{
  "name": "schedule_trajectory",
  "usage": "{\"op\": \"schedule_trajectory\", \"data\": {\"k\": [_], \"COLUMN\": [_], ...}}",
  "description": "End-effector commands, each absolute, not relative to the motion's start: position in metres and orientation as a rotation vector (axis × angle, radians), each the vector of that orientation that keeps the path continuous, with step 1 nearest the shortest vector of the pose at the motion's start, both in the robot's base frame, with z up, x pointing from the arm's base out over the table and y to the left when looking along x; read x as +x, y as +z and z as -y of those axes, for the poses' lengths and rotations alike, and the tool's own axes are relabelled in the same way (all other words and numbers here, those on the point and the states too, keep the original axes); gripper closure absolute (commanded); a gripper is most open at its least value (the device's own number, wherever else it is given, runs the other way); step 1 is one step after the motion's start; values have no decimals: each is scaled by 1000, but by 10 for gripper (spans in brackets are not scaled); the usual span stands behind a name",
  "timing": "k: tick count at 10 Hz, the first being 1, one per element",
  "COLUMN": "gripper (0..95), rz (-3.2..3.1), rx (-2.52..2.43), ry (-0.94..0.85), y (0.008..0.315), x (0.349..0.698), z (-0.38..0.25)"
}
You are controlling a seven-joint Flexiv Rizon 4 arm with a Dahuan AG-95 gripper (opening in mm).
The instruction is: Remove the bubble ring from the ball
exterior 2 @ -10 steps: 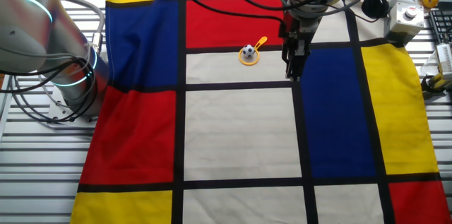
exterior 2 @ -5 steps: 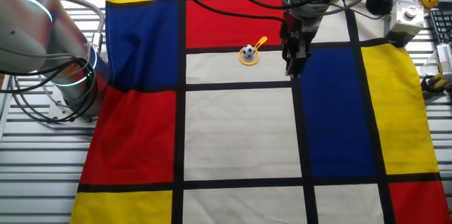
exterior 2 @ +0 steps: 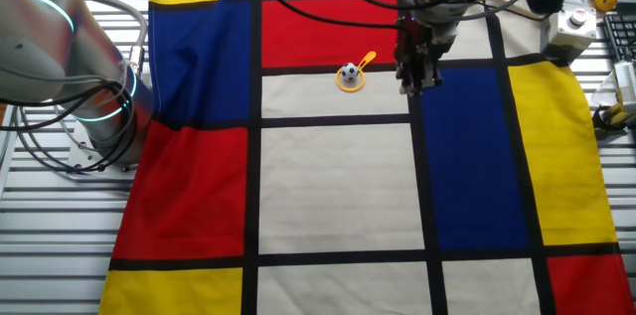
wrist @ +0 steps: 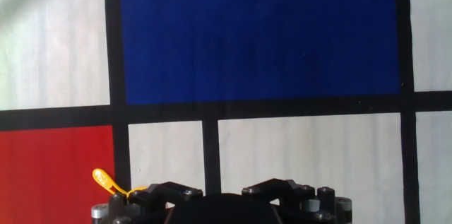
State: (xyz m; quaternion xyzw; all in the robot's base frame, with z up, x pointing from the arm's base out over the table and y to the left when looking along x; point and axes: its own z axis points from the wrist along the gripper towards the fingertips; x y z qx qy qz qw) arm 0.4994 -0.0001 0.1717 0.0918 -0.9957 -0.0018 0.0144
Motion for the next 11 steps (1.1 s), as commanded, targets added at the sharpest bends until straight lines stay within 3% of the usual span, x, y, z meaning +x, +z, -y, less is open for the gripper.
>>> {"op": "schedule_trajectory", "data": {"k": [1,4,11], "gripper": [950,950,950], "rz": [3089,3055,3022], "rx": [399,519,700], "ry": [-7,-10,-16], "y": [171,161,154], "x": [500,507,509], "z": [-2,-37,-36]}}
